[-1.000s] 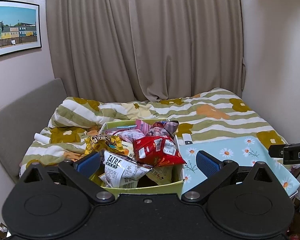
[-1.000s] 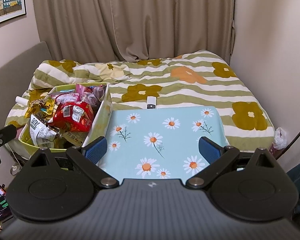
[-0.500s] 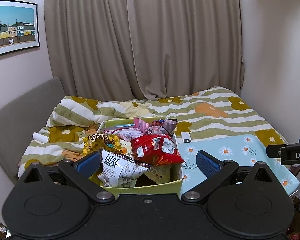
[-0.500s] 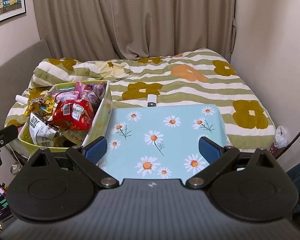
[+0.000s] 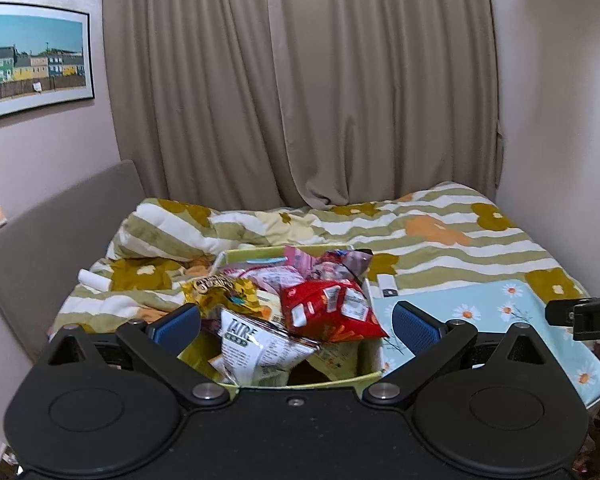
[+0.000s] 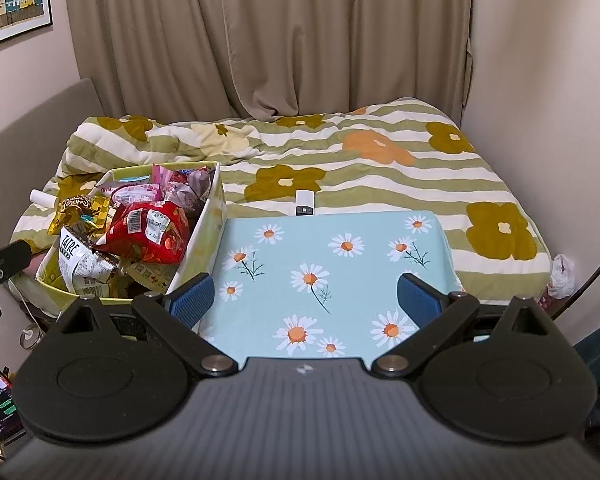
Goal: Organize snacks
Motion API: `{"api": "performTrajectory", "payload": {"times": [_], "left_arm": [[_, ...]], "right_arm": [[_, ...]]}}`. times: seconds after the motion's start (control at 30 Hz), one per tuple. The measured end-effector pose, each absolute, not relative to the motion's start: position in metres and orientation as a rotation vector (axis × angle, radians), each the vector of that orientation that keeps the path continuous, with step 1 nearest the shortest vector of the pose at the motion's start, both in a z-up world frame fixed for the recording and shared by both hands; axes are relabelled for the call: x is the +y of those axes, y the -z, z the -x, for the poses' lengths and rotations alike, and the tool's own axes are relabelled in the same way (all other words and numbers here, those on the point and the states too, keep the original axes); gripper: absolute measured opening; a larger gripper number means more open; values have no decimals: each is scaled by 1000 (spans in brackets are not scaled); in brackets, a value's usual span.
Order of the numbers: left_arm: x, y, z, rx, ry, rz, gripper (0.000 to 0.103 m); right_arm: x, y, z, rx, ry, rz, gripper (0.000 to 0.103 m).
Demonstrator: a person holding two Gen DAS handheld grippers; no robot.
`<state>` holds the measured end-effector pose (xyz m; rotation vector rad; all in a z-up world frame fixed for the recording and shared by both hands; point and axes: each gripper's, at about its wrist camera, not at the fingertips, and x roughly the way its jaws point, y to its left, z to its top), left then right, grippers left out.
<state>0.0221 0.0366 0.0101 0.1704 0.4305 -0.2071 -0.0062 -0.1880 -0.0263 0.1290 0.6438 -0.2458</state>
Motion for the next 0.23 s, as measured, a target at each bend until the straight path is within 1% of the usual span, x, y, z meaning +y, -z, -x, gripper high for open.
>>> {"api": "performTrajectory", "payload": {"times": [0.23], "left_arm": [[40, -8, -28, 426, 220, -160, 103]], "right_arm": [[-188, 26, 5, 644, 246, -128, 103]]}}
